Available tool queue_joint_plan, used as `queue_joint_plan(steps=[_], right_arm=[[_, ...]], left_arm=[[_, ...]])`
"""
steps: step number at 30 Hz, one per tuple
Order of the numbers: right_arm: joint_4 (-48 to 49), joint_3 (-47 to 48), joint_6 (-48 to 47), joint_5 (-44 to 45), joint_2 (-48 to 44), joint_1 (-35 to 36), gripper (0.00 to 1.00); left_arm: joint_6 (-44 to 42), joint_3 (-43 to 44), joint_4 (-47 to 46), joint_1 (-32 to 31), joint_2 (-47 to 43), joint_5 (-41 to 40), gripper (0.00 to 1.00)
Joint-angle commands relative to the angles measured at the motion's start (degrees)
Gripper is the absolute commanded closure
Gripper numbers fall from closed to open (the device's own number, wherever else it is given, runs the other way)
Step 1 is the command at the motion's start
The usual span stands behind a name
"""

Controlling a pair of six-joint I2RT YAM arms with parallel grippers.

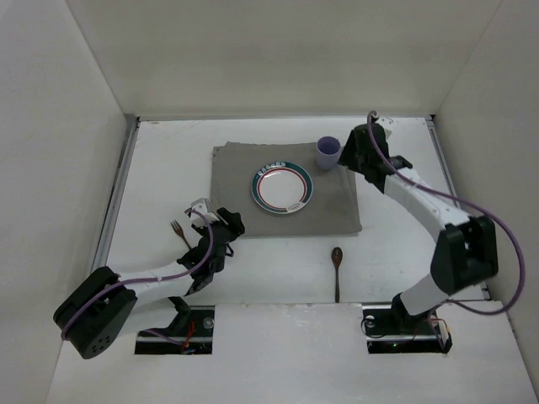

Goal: Set the dinner table for one person

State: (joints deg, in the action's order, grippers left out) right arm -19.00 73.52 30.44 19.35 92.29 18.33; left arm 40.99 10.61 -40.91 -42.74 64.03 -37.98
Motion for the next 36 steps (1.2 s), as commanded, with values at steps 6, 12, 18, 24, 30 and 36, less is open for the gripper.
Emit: queue_joint_plan(steps=[6, 12, 18, 24, 30, 36], right_arm=[[1.4, -30.1, 8.5, 4.6, -23.9, 16.5, 0.52], [-17.2, -37.0, 23.9, 6.1, -30.2, 32.5, 0.76], [-23.6, -38.2, 29.9, 1.6, -31.7, 39.6, 0.57], [-26.6, -36.4, 32.8, 2.3, -24.9, 41.1, 0.64], [-27.3, -34.8, 35.0, 3.6, -20.6, 42.3, 0.68], [-24.0, -33.7, 33.7, 3.9, -17.8, 42.4, 0.87]], left_arm=[[0.5, 0.5, -1.8, -0.1, -1.0, -0.7, 0.45], [0.5, 1.1, -1.8, -0.4, -0.3, -0.3, 0.45], [0.5, 1.1, -1.8, -0.3, -0.7, -0.2, 0.45], [0.5, 0.8, -1.8, -0.4, -1.0, -0.2, 0.45], [0.5, 0.9, -1.8, -0.4, -0.8, -0.2, 0.45], [0.5, 0.9, -1.8, -0.5, -0.7, -0.2, 0.45]])
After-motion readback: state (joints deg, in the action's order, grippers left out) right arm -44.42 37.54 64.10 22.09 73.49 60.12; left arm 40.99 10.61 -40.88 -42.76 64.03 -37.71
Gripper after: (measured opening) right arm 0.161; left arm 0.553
